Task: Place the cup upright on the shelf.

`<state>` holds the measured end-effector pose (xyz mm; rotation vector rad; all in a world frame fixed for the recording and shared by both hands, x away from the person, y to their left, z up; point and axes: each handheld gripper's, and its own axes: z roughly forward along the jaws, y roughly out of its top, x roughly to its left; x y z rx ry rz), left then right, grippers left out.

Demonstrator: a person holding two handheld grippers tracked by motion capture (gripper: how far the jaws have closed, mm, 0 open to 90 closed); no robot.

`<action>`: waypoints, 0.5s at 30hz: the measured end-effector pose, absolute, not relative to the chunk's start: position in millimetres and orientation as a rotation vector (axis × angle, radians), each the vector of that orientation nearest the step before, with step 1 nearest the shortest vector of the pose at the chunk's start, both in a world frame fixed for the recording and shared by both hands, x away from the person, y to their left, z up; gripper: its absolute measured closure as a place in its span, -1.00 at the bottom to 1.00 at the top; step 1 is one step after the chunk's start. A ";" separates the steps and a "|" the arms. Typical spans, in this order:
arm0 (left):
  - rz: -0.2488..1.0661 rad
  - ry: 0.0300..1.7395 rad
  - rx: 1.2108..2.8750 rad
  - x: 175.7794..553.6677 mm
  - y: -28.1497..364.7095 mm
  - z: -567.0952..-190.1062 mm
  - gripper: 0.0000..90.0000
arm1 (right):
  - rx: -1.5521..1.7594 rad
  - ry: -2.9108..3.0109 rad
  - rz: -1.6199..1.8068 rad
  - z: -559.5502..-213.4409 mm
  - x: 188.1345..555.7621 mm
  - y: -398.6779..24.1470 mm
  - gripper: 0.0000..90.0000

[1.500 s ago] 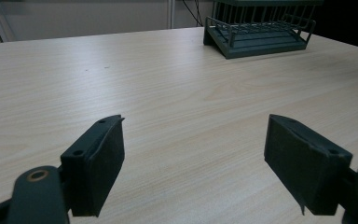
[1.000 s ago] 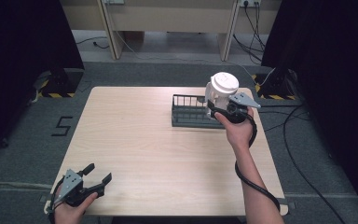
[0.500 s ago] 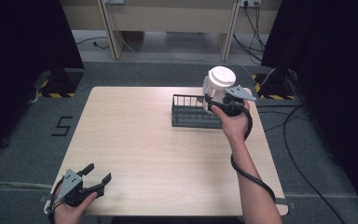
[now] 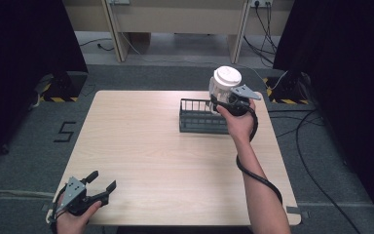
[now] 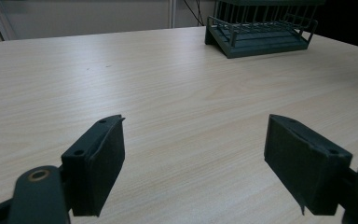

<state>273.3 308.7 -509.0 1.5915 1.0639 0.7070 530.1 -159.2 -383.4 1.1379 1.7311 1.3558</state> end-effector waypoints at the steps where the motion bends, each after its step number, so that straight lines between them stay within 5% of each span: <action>1: 0.707 1.064 1.592 273.4 308.7 -509.1 -0.56 | 1.144 1.730 1.354 -383.6 531.5 -158.6 -0.59; 15: 0.704 1.065 1.589 273.5 309.0 -509.2 -0.56 | 1.171 1.749 1.335 -390.4 546.2 -150.5 -0.59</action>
